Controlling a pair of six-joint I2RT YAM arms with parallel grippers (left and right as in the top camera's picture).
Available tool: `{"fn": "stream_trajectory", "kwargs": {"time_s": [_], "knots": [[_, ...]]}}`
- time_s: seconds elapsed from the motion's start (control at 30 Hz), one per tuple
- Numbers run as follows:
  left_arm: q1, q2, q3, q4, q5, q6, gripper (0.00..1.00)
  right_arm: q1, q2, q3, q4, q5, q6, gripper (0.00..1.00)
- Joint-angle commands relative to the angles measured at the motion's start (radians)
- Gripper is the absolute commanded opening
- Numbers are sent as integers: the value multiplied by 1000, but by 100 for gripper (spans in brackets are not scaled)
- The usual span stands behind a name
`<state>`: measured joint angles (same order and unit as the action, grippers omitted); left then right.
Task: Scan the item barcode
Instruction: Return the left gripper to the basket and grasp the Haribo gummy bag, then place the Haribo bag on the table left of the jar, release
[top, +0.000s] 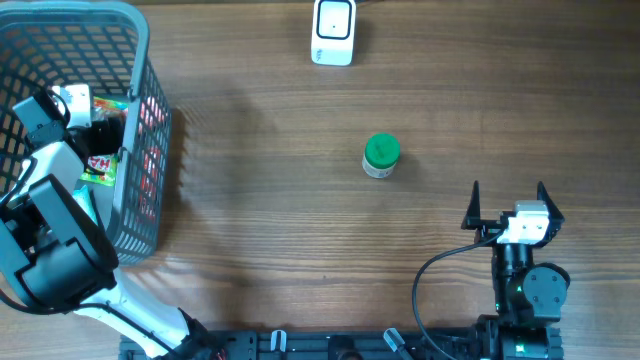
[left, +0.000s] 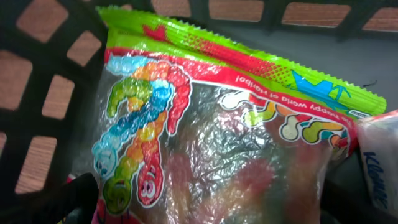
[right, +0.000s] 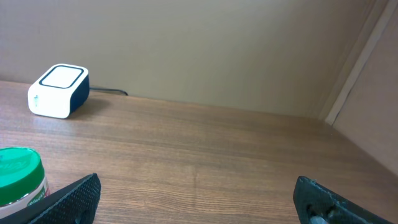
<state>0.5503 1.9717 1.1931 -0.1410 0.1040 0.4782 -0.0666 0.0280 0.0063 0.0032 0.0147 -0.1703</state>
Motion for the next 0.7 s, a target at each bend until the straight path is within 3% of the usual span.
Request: {"fn": "stream_trajectory", "kwargs": {"time_s": [0.0, 0.03, 0.07, 0.2, 0.37, 0.43, 0.53, 0.67], "knots": [[30, 93, -61, -55, -114, 199, 65, 3, -3, -1, 3, -15, -11, 100], [30, 106, -61, -72, -99, 199, 53, 3, -3, -1, 3, -15, -11, 100], [30, 122, -61, -92, -91, 198, 6, 3, -3, -1, 3, -15, -11, 100], [30, 129, -61, -137, -51, 122, 4, 3, -3, -1, 3, -15, -12, 100], [19, -37, -3, -138, -48, -143, 4, 3, -3, -1, 3, -15, -11, 100], [15, -150, 23, -138, -5, -206, 4, 3, -3, -1, 3, -15, -12, 99], [14, -402, 29, -138, 106, -208, 4, 3, -3, -1, 3, -15, -11, 100], [14, -707, 29, -121, 249, -395, 4, 3, -3, -1, 3, -15, -11, 100]]}}
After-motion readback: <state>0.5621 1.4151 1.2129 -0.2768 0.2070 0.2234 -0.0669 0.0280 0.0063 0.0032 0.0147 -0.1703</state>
